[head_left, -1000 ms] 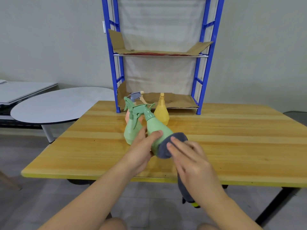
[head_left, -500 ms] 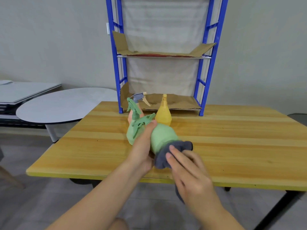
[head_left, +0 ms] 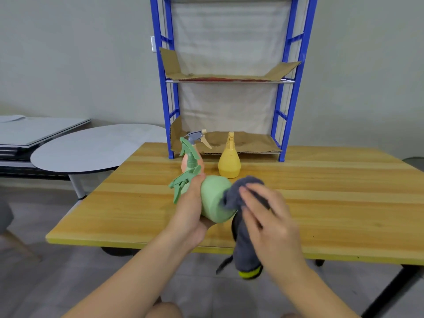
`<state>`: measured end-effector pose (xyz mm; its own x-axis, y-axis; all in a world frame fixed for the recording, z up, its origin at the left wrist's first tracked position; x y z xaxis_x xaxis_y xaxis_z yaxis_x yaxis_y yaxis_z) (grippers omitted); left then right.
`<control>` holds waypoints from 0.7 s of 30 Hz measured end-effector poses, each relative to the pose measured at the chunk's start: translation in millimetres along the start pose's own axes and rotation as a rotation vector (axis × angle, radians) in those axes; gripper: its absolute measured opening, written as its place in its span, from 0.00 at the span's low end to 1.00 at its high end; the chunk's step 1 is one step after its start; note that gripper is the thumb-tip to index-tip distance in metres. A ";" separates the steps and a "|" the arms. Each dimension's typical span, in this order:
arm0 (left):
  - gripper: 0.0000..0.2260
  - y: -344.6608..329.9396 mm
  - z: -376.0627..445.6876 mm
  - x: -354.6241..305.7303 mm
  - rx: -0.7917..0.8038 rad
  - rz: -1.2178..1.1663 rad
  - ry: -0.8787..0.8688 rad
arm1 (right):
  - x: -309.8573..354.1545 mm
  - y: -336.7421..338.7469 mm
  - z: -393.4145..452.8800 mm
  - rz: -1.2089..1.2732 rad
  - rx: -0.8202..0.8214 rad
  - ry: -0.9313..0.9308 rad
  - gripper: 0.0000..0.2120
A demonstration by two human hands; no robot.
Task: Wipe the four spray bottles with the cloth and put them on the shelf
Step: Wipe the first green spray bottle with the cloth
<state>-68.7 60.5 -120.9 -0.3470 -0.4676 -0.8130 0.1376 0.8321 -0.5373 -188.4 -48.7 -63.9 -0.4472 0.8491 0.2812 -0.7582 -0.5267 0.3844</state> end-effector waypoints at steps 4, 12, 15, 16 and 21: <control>0.23 -2.3 -4.0 3.7 0.061 -0.046 0.069 | 33.0 -17.9 -9.9 -0.087 0.094 0.227 0.13; 0.15 21.6 3.1 -28.9 -0.026 0.045 -0.082 | -16.5 -36.3 -9.9 -0.068 0.166 0.134 0.18; 0.15 30.9 8.3 -42.8 -0.012 0.118 -0.133 | -19.0 -49.2 -3.2 -0.093 0.197 0.155 0.19; 0.16 36.5 12.3 -46.7 -0.020 0.159 -0.148 | -20.5 -54.6 -0.3 -0.079 0.204 0.149 0.19; 0.19 74.3 32.1 -80.5 -0.129 0.513 -0.351 | -15.7 -86.5 14.7 -0.009 0.213 0.139 0.17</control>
<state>-0.8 150.4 -102.7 0.0617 -0.0516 -0.9968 0.0853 0.9953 -0.0462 -108.8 -17.2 -88.6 -0.5133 0.8435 0.1586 -0.6517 -0.5033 0.5674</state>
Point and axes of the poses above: each hand's wrist, its own z-axis towards the middle knuckle, its own y-axis out of the back of the hand, x = y × z, the point moved 8 cm from there along z, towards the middle knuckle
